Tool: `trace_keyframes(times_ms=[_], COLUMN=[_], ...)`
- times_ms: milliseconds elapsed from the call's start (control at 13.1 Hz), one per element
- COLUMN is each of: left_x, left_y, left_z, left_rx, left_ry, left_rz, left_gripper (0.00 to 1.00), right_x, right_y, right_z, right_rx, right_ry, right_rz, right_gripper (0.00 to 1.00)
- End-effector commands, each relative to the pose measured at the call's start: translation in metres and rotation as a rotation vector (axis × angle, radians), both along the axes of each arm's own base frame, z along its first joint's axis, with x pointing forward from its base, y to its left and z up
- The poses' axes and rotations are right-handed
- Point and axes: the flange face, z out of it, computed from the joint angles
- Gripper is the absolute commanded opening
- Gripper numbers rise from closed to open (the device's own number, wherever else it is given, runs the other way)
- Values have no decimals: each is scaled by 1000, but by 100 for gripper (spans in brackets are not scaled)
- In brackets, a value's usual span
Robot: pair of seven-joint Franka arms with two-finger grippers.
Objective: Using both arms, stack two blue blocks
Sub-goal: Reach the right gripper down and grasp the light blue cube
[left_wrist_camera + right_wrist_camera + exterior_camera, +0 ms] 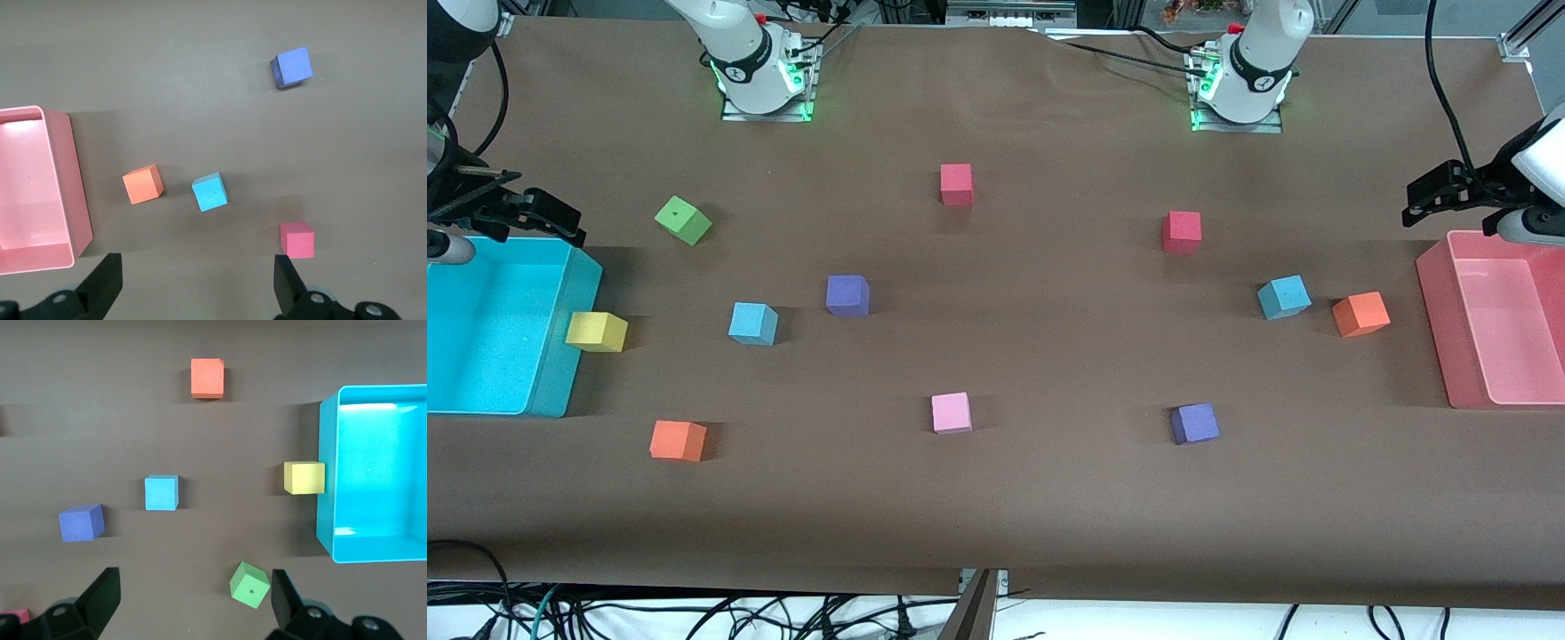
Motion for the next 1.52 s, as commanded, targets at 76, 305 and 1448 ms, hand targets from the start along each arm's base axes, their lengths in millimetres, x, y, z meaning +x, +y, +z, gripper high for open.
trace_keyframes(times_ms=[76, 305, 1448], left_x=[1, 1, 2], left_y=[3, 3, 2], left_z=[4, 3, 1], left_rx=[17, 17, 18], left_ry=[7, 13, 18], left_rz=[-17, -17, -18], left_gripper=[100, 100, 100], right_x=[0, 1, 66], right_y=[0, 0, 89], right_z=[5, 4, -191], right_rx=[-6, -6, -10], right_ry=[-3, -5, 162], right_rz=[4, -6, 102], right_gripper=[100, 100, 100])
